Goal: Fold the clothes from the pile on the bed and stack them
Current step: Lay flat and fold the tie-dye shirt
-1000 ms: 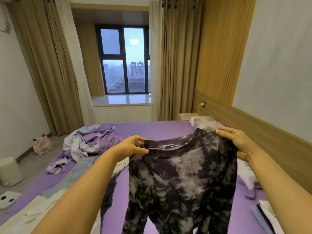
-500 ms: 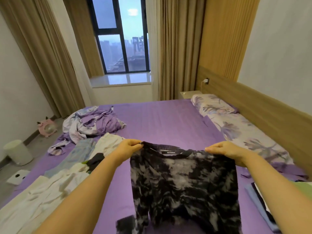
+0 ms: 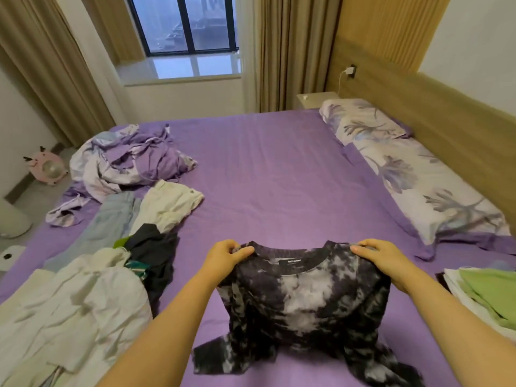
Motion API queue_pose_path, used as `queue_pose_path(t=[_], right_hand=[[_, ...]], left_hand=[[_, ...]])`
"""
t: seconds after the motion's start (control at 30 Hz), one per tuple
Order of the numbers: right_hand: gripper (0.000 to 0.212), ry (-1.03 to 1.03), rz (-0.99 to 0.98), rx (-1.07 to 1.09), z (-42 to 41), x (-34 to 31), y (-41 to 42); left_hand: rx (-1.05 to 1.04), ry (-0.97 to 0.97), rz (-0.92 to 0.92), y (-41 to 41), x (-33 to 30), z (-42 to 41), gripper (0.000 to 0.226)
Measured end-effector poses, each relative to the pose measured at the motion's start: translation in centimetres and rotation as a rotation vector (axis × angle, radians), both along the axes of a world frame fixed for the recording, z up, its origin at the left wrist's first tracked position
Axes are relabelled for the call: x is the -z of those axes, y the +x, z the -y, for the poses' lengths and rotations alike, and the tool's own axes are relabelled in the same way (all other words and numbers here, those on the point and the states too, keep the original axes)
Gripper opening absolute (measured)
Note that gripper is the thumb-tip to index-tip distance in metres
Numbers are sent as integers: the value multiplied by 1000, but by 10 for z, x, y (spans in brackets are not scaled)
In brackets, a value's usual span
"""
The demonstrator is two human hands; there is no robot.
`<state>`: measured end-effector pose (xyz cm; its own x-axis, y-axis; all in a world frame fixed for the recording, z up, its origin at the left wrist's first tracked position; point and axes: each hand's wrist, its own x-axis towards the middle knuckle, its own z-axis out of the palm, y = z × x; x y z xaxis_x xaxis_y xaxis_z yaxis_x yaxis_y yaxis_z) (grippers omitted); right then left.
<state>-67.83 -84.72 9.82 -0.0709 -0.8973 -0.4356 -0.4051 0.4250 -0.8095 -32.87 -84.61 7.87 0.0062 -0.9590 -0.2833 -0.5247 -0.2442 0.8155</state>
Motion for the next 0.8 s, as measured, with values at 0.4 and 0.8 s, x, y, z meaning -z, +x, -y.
queue_pose_path(t=[0.4, 0.8], right_hand=[[8, 98, -129, 157, 61, 114, 16], [18, 108, -283, 83, 162, 232, 5]], left_hand=[[-1, 329, 5, 9, 128, 70, 13], [-254, 309, -33, -21, 227, 136, 6]])
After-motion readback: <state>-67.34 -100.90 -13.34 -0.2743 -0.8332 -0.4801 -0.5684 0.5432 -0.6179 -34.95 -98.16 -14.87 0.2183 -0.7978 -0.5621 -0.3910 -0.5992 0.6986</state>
